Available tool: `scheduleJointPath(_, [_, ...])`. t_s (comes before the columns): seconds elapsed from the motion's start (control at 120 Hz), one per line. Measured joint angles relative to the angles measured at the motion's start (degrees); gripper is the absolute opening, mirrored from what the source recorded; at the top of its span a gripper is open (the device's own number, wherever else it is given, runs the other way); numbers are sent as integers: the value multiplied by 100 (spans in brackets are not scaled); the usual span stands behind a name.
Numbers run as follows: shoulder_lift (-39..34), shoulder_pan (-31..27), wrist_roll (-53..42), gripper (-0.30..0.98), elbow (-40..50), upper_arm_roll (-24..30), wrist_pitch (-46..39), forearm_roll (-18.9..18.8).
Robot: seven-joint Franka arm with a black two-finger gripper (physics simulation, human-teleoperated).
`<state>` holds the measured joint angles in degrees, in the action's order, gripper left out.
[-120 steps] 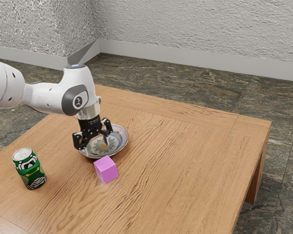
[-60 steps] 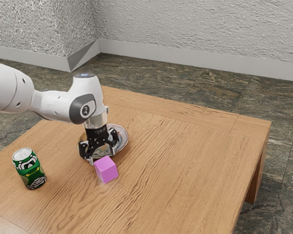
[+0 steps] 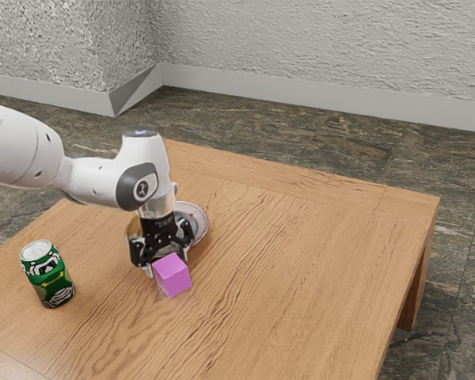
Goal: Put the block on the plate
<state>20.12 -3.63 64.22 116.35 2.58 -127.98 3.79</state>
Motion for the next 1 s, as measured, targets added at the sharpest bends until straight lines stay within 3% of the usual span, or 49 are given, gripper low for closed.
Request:
scheduleJointPath(0.475, [58,-5,-122,40,3,-24,-57,20])
scheduleJointPath(1.0, [-32,212,-47,37,-10,127,-39,-9])
